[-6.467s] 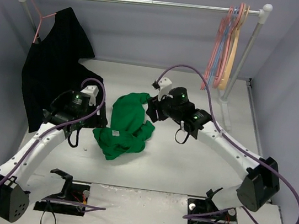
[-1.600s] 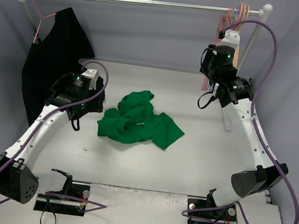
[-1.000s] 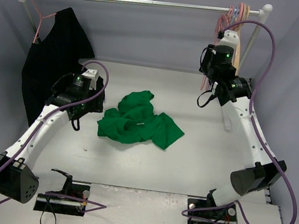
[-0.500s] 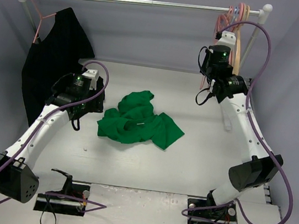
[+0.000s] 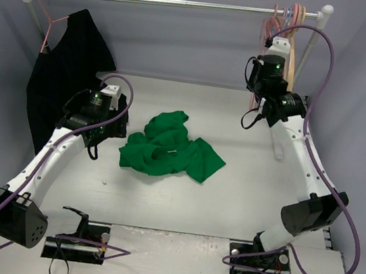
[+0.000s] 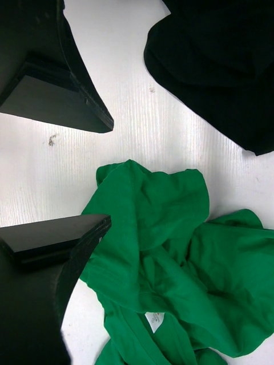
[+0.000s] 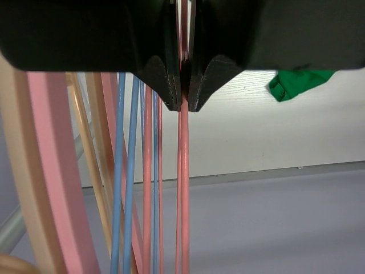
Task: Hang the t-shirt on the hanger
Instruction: Pick up the hanger from the clothesline, then place the T-shirt on the hanger.
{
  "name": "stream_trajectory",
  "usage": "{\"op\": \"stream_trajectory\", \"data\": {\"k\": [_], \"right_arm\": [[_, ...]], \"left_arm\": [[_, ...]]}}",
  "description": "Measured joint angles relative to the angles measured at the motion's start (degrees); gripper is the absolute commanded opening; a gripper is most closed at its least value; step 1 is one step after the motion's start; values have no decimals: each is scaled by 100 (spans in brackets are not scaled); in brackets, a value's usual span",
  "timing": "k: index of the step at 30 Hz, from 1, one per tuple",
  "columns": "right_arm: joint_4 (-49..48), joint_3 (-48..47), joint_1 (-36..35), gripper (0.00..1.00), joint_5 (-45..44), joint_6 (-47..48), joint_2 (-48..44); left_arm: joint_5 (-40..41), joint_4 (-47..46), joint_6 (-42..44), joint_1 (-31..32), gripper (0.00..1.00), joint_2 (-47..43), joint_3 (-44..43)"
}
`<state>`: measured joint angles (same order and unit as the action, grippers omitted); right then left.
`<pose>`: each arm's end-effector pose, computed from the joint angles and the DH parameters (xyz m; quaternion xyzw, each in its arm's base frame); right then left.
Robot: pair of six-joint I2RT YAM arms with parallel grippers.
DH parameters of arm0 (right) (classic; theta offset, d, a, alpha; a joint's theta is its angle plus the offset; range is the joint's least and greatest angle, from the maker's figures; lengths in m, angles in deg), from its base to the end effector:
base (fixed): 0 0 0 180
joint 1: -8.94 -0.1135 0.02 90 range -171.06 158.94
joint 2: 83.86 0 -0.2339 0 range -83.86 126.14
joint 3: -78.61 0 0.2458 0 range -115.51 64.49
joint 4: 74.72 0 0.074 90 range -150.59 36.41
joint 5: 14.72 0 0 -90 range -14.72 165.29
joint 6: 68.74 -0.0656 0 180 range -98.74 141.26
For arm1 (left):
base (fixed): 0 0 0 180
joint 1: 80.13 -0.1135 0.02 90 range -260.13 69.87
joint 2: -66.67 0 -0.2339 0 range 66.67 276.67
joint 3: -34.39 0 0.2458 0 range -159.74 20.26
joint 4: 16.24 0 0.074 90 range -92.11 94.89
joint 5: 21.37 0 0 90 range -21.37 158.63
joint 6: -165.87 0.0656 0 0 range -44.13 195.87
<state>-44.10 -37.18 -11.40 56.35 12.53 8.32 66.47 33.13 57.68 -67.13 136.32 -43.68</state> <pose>0.3723 0.1153 0.4291 0.0337 0.7460 0.0448 0.6635 0.2793 -0.0670 0.2773 -0.0334 0.9090 -0.1281 0.3951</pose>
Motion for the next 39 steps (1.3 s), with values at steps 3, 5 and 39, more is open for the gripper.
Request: {"op": "stream_trajectory", "data": {"k": [3,5,39], "right_arm": [[-39,2,-2,0,70,96,-177],[-120,2,-7,0,144,155,-365],[986,3316,-1346,0,2330,990,-3429]], "left_arm": [[0,0,0,0,59,0,0],[0,0,0,0,59,0,0],[1119,258,-920,2406,42,267,-160]]}}
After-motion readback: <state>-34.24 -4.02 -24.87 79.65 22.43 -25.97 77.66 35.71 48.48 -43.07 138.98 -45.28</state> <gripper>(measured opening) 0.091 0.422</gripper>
